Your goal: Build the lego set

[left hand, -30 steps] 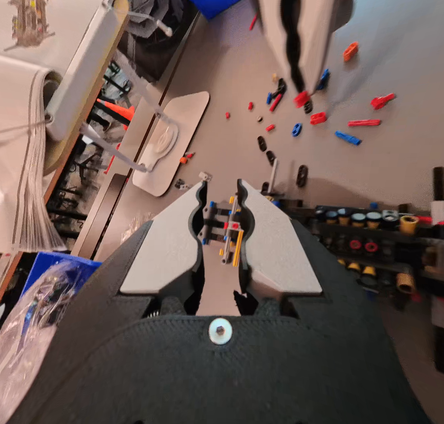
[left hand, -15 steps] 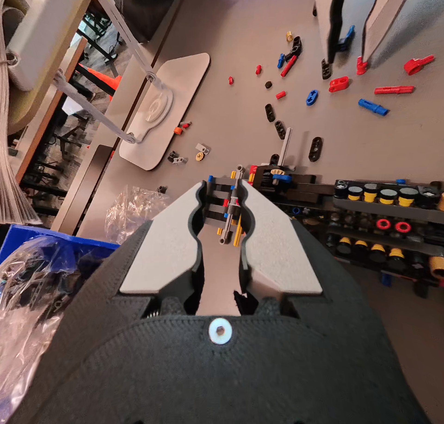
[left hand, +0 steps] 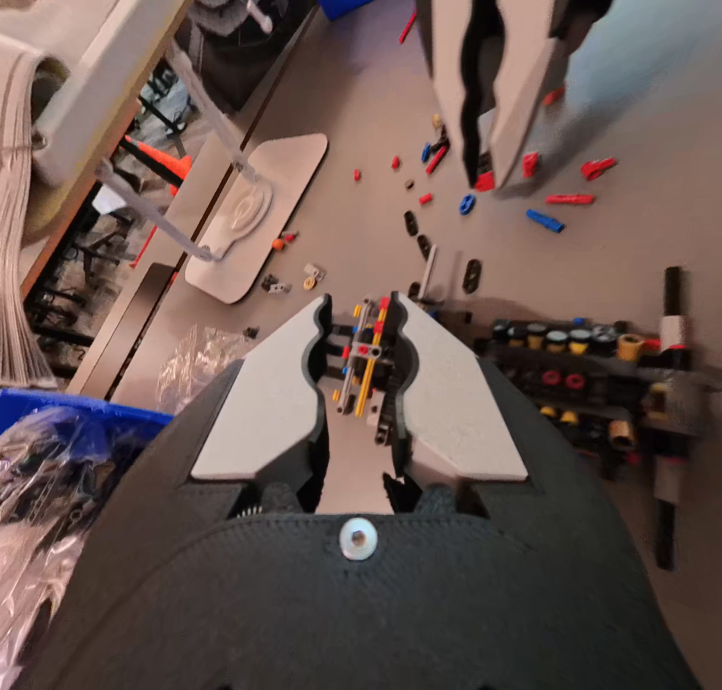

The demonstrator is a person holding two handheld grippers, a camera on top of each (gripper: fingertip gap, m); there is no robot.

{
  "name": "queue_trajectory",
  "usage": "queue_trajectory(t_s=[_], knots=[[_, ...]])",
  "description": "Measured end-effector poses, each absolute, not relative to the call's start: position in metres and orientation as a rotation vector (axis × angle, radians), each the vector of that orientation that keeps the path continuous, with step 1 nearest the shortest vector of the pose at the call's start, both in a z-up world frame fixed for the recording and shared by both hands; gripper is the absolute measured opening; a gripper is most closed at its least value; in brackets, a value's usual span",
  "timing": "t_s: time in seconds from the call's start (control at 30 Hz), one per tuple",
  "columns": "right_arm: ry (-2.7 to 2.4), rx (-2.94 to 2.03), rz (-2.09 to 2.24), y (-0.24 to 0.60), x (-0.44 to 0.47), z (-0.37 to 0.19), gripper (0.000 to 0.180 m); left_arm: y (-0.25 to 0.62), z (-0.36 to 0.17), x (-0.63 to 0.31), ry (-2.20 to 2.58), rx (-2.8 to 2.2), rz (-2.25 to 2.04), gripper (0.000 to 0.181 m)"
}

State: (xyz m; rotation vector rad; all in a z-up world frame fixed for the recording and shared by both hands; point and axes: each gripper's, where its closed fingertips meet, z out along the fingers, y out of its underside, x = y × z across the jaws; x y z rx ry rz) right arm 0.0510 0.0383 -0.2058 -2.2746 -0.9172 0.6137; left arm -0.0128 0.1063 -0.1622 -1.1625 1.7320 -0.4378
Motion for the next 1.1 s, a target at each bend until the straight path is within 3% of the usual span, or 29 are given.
queue_trajectory(t_s=[0.27,0.43,0.57,0.97,1.1], knots=[[-0.585,-2.039,1.041,0.063,0.024,-0.147,0.012,0.062,-0.15,0.013,1.699,-1.024,-0.428,0.032],[-0.521,-1.995,1.127,0.068,0.01,-0.137,0.011,0.058,-0.147,0.023,1.66,-1.041,-0.372,0.025],[-0.474,-1.982,1.176,0.069,0.006,-0.134,0.011,0.067,-0.14,0.022,1.59,-1.061,-0.295,0.011],[-0.377,-1.918,1.286,0.064,-0.008,-0.128,0.013,0.064,-0.132,0.008,1.491,-1.068,-0.269,0.006],[-0.392,-1.897,1.27,0.059,-0.006,-0.124,0.022,0.061,-0.131,0.002,1.477,-1.102,-0.327,0.006]])
